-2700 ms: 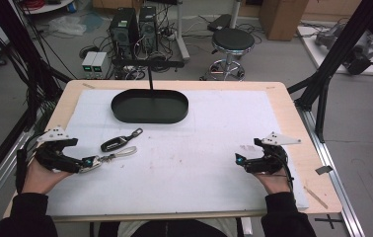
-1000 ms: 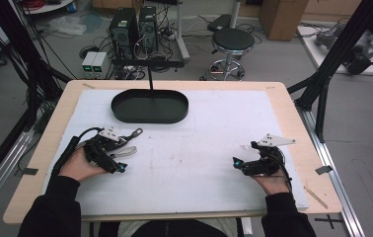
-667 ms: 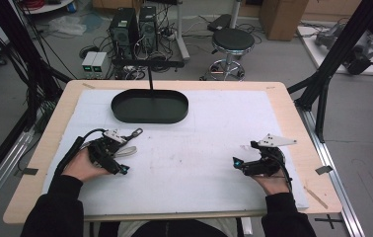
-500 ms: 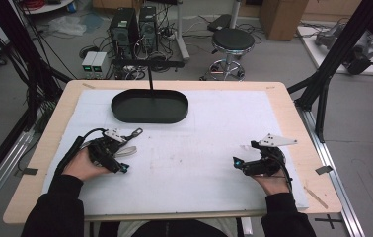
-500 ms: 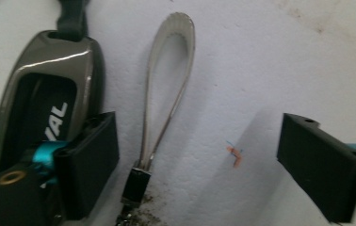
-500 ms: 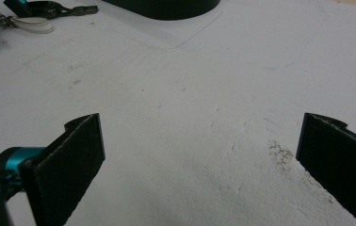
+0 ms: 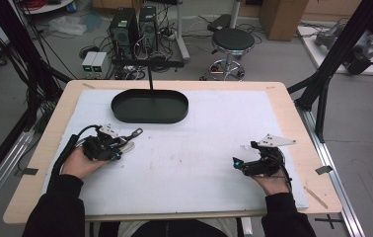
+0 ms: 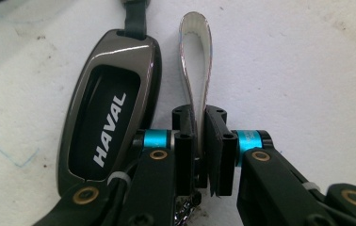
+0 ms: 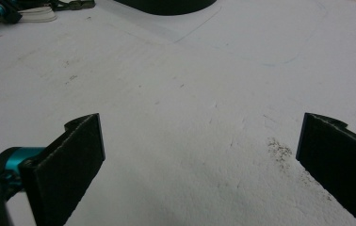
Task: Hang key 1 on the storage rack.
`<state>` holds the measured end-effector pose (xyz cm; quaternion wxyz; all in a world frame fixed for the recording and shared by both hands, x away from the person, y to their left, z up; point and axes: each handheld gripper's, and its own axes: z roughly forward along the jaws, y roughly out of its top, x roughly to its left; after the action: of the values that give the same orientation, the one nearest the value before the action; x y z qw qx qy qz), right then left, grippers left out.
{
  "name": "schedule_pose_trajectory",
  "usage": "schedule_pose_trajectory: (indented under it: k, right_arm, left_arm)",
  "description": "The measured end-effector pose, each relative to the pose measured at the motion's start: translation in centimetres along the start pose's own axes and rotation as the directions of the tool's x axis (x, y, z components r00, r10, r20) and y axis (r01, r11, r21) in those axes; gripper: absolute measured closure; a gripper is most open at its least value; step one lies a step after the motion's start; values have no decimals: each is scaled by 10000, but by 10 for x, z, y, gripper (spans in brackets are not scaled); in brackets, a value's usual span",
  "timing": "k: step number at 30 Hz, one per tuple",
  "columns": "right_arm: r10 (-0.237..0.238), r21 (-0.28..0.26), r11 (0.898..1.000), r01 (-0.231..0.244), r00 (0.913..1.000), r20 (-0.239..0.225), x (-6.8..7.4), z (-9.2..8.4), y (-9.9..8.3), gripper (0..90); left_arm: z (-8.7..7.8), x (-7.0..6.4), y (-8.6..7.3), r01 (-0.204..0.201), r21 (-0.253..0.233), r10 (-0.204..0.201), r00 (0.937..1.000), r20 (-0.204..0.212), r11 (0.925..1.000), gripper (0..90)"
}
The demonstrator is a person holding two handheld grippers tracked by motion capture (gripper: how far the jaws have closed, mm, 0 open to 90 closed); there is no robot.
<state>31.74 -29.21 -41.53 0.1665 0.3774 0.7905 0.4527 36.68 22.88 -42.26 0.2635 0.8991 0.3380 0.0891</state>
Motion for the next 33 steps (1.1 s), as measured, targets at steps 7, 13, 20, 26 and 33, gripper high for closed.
schedule_pose_trajectory:
  k: [7, 13, 20, 26, 33]
  right_arm:
    - [4, -7, 10000, -4, 10000, 2, 0, 0, 0, 8]
    - [-91, 360, 9993, 95, 9999, -102, 0, 4, -1, 8]
    - [-175, 275, 9995, 177, 9998, -64, 1, 3, -1, 8]
    - [-143, 310, 9994, 144, 9999, -28, 1, 2, -1, 8]
    - [-167, 343, 9993, 168, 9999, -11, 0, 2, -2, 8]
  left_arm:
    - [-2, 5, 0, 255, 72, -257, 9991, 337, 9996, 825]
    - [-18, 11, 0, 520, -597, -480, 9966, 663, 9969, 826]
    - [-44, 4, 14, 383, -908, -341, 9983, 481, 9951, 827]
    - [-71, 1, 34, 232, -1551, -148, 9984, 550, 9876, 827]
    - [-87, 2, 58, 51, -2110, 92, 9977, 668, 9775, 827]
